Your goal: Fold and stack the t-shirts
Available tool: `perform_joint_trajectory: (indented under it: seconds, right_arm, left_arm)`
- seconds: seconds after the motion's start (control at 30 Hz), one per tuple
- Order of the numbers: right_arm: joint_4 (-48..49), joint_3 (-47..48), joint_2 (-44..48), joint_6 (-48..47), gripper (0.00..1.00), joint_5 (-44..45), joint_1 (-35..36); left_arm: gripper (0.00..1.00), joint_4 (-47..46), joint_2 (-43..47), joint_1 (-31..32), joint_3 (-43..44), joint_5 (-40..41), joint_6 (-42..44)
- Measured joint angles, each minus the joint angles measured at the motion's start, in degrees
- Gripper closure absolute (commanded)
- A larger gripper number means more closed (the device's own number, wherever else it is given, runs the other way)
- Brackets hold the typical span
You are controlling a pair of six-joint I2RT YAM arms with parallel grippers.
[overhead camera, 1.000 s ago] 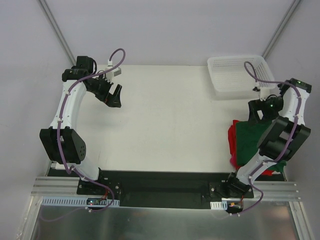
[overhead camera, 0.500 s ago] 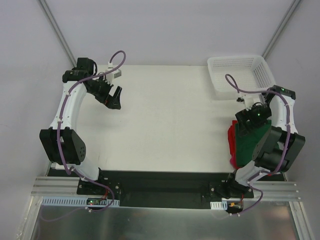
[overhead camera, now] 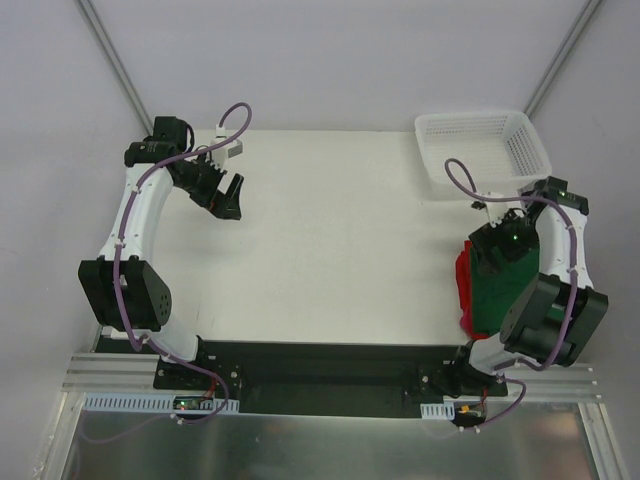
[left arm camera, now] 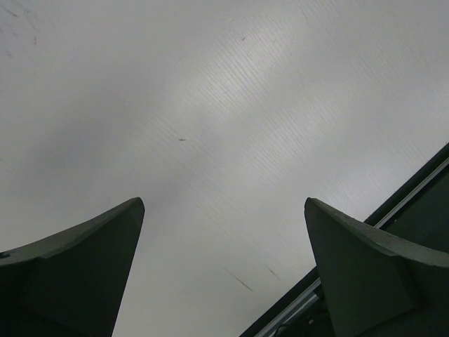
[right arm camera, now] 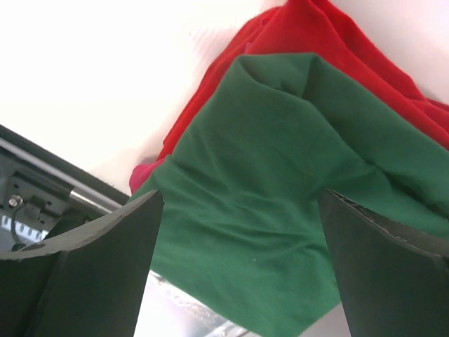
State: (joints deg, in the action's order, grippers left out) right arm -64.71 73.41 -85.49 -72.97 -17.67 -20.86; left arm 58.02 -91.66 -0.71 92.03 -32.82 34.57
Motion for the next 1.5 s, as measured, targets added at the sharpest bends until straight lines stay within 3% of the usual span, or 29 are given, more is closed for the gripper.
perform_joint_trajectory:
  seconds: [0.3, 0.77, 1.5]
  right_arm:
    - [6.5, -7.1, 5.3, -0.8, 0.04, -1.2, 0.4]
    - [17.9, -11.0, 6.2, -0.8, 0.04, -0.6, 1.1]
    - [27.5, -11.3, -0.7, 0.5, 0.04, 0.4, 6.5]
  left_arm:
    - [0.01, 0.0, 0.5, 0.0, 0.0, 0.0, 0.0]
    - [0.01, 0.0, 0.6, 0.0, 0.0, 0.1, 0.0]
    - [0.01, 0.0, 0.6, 0.0, -0.7, 0.7, 0.0]
